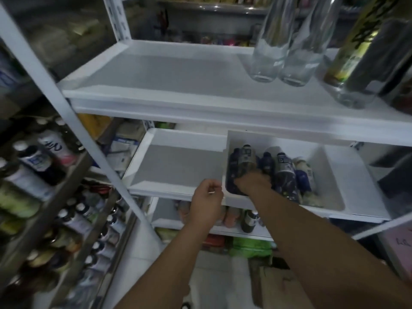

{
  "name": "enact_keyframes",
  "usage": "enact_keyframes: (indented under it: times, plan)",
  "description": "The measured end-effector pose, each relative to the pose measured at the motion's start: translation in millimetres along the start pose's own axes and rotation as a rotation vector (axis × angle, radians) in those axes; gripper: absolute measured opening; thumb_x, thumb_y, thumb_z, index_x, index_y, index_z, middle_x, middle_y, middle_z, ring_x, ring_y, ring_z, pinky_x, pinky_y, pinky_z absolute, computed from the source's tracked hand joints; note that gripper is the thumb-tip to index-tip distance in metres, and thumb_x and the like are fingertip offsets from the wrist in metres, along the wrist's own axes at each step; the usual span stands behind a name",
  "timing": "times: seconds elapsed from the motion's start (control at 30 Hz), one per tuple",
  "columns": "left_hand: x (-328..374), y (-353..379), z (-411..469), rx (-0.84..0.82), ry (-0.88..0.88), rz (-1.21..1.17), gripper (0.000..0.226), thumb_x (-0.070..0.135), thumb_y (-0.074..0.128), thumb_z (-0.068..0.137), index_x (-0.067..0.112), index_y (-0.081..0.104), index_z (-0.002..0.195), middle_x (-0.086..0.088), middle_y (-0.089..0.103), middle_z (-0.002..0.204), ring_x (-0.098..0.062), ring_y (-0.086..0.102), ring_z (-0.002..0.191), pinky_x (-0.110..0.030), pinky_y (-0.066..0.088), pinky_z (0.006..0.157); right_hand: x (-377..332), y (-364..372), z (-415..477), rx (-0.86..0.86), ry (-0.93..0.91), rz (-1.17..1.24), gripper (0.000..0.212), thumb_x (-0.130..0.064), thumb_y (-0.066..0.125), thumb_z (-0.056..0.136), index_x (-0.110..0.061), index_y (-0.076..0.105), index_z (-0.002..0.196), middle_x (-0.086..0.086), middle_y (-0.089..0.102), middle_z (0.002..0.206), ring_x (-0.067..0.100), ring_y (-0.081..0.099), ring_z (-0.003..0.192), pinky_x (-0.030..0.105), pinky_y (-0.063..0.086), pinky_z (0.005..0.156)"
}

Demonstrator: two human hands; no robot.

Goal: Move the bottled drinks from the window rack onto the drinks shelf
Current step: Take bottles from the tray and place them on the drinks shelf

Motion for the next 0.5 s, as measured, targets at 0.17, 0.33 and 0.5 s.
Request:
enact_keyframes:
  times: [0.17, 0.33, 0.5]
  plan:
    - [-6.9, -21.7, 1.5, 0.01, 0.0, -0.001, 0.027, 0.002, 0.056, 0.089, 0.027, 0.06, 0.079, -0.002, 0.062, 0.084, -0.022, 0.056, 0.08, -0.036, 0.048, 0.079, -17.2, -25.5, -10.9, -0.073, 0.028, 0.506, 0.066, -0.032, 0.07, 0.084, -0.004, 0.046, 0.139, 0.016, 0.062, 0.123, 0.032, 0.063, 0.105, 0.034, 0.056, 0.085]
    - [20.2, -63.3, 4.3, 0.064, 0.0, -0.087, 0.011, 0.016, 0.055, 0.093, 0.024, 0.063, 0.096, 0.0, 0.063, 0.09, -0.021, 0.061, 0.087, -0.033, 0.048, 0.077, -66.3, -55.3, -87.8, -0.102, -0.121, 0.919, 0.046, -0.03, 0.076, 0.072, -0.005, 0.06, 0.108, 0.011, 0.07, 0.094, 0.028, 0.068, 0.083, 0.036, 0.062, 0.07]
    - [49.4, -136.3, -15.8, 0.158, -0.032, -0.321, 0.042, 0.028, 0.053, 0.096, 0.036, 0.041, 0.135, 0.006, 0.059, 0.115, -0.008, 0.062, 0.095, -0.03, 0.048, 0.065, -114.0, -16.6, -198.6, -0.396, -0.115, 1.126, 0.025, -0.026, 0.077, 0.075, -0.015, 0.064, 0.093, 0.011, 0.072, 0.085, 0.026, 0.07, 0.077, 0.037, 0.06, 0.069]
Point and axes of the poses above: each hand's wrist, its own z-axis towards the middle knuckle, its own y-axis out of the palm, x = y × z, the point moved 1 cm from there along z, towards the middle knuckle
